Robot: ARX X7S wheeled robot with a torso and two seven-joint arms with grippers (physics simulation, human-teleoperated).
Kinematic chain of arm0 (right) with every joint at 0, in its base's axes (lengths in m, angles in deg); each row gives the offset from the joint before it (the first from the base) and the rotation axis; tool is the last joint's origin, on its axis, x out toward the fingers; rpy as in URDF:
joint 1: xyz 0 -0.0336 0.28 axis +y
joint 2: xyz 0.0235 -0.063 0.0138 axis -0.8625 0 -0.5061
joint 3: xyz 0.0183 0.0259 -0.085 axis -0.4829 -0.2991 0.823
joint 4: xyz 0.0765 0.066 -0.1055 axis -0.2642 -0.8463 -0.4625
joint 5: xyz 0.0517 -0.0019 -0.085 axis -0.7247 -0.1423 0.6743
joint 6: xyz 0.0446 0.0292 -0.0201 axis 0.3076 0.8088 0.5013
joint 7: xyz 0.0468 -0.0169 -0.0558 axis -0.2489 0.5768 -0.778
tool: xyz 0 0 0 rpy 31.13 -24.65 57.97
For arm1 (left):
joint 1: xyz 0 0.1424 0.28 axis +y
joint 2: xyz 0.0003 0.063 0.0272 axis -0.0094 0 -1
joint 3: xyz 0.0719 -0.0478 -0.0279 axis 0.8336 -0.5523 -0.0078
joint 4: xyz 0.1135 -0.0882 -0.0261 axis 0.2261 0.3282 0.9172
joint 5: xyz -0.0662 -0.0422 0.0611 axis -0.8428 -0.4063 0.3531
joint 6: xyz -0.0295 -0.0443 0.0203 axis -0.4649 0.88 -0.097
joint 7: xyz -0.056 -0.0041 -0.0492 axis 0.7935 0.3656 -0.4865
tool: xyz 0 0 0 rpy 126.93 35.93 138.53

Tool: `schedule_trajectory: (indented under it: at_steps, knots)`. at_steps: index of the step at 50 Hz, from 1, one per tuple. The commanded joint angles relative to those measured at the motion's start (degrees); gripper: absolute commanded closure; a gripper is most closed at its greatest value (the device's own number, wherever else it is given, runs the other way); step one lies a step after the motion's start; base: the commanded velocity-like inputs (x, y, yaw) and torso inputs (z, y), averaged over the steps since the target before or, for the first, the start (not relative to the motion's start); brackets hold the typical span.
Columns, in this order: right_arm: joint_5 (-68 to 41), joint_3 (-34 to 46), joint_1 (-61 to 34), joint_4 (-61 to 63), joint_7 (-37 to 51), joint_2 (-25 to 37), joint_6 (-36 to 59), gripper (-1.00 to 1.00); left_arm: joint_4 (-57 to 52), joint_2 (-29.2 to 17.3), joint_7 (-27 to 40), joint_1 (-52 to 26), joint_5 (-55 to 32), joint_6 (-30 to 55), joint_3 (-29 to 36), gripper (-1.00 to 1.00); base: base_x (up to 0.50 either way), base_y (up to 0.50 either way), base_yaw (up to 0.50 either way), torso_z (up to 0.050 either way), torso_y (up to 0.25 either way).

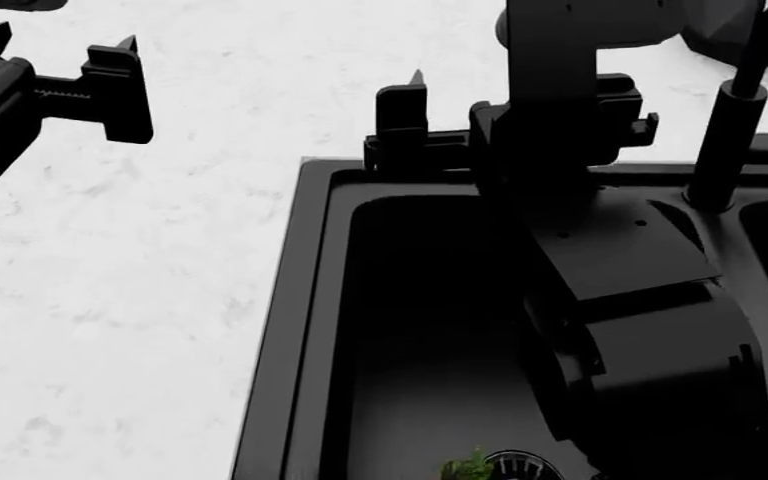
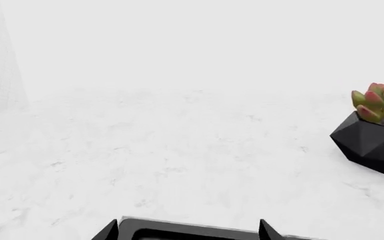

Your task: Pick the beet from the sink and place it on the plate located on the counter

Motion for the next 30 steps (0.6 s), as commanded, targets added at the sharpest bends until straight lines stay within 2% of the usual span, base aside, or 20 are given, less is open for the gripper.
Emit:
schedule_trajectory:
  at_steps: [1,27,30]
  knots:
    - [-0.59,0.32,0.04,0.53,0.16,0.2,0.37,-1.0,-0.92,-0.05,0.97,0.14,-0.59,1.37,-0.55,-1.0,0.0,0.0,0.0,0.0,-0.23]
    - [-1.37,1.07,-0.51,0.77,0.61,0.66,0.79,-1.0,-0.21,-0.32,1.22,0.52,-0.98,0.88,-0.22,-1.0,0.0,0.0,0.0,0.0,-0.229]
    - [-1.53,1.22,-0.79,1.27,0.63,1.11,1.5,-1.0,-0.39,-0.27,1.44,0.74,-1.17,1.13,-0.39,-1.0,0.0,0.0,0.0,0.0,-0.059]
